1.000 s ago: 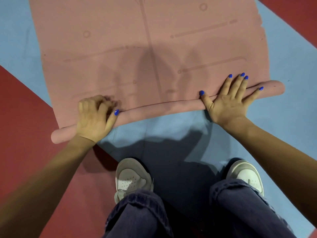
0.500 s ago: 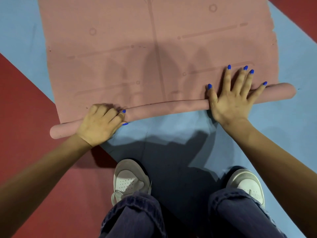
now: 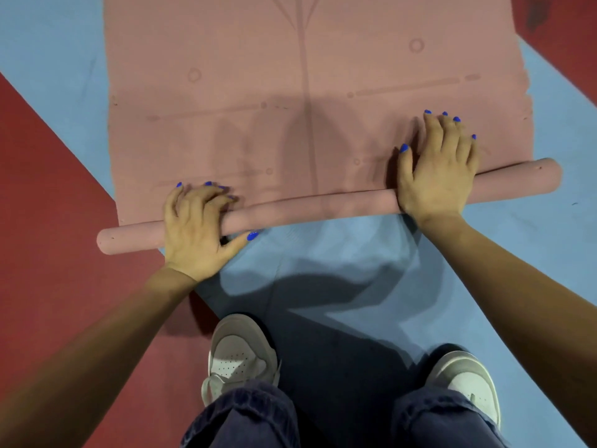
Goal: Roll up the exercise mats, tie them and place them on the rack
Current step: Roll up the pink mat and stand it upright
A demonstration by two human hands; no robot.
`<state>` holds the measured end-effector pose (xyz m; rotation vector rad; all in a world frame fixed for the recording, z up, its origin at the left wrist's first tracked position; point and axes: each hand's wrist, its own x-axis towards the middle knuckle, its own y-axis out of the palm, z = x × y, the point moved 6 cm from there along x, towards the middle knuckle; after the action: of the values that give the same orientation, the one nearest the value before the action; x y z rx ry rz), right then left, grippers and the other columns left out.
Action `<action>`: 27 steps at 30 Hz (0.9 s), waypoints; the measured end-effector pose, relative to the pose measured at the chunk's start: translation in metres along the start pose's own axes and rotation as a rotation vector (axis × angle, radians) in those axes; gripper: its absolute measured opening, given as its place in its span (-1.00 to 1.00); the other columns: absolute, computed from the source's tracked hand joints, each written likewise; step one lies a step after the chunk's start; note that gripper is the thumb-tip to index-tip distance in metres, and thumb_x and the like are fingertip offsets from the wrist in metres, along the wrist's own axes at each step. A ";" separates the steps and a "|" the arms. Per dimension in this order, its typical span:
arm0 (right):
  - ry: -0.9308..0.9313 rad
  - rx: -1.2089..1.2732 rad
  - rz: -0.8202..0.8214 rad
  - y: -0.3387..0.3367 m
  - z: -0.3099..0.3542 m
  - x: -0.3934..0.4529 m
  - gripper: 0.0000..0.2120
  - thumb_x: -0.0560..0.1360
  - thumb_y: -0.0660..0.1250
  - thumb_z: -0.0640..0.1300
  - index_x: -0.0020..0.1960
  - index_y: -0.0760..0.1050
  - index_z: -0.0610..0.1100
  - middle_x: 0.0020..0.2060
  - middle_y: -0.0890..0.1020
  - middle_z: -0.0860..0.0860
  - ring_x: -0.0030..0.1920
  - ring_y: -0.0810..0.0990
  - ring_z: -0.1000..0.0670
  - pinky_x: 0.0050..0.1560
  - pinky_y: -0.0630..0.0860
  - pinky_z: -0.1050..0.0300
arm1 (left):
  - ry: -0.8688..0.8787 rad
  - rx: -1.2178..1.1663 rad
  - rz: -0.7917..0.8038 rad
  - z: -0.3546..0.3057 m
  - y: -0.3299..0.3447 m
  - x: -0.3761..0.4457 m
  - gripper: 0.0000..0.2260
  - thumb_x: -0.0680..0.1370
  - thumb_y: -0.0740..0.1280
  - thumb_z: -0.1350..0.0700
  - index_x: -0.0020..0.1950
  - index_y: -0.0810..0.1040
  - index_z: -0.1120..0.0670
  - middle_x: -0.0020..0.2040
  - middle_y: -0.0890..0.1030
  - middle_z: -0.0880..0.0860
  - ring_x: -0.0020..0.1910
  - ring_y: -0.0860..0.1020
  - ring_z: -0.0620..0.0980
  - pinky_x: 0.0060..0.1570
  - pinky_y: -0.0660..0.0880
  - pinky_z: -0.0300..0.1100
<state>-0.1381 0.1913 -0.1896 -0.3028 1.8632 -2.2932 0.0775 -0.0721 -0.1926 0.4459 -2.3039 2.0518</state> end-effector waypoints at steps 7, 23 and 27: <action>0.002 0.227 -0.049 -0.008 0.002 0.003 -0.71 0.58 0.17 -0.01 0.16 0.39 -0.22 -0.09 0.60 -0.15 -0.09 0.55 -0.26 -0.16 0.36 -0.03 | 0.042 0.061 0.004 0.004 -0.007 0.023 -0.40 0.57 -0.01 -0.35 -0.19 0.46 0.17 -0.19 0.48 0.19 -0.19 0.36 0.15 -0.11 0.20 0.02; -0.123 0.176 -0.064 -0.010 0.011 0.013 -0.57 0.57 -0.03 0.09 -0.16 0.41 -0.21 -0.39 0.55 -0.26 -0.36 0.51 -0.30 -0.35 0.16 0.07 | 0.571 0.094 -0.095 -0.005 -0.002 0.035 -0.64 0.63 0.07 -0.16 -0.01 0.40 0.13 -0.02 0.37 0.11 -0.20 0.36 0.12 -0.19 0.26 -0.01; -0.276 0.179 -0.168 -0.012 0.015 0.002 -0.61 0.52 0.10 -0.02 -0.40 0.39 -0.19 -0.53 0.46 -0.17 -0.51 0.44 -0.20 -0.42 0.13 0.17 | 0.579 0.134 -0.114 -0.006 -0.003 0.036 -0.63 0.64 0.04 -0.18 -0.04 0.40 0.10 -0.06 0.38 0.10 -0.21 0.32 0.09 -0.20 0.24 -0.04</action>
<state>-0.1358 0.1796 -0.1745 -0.7326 1.5410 -2.3593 0.0427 -0.0737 -0.1820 -0.0236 -1.7712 1.9534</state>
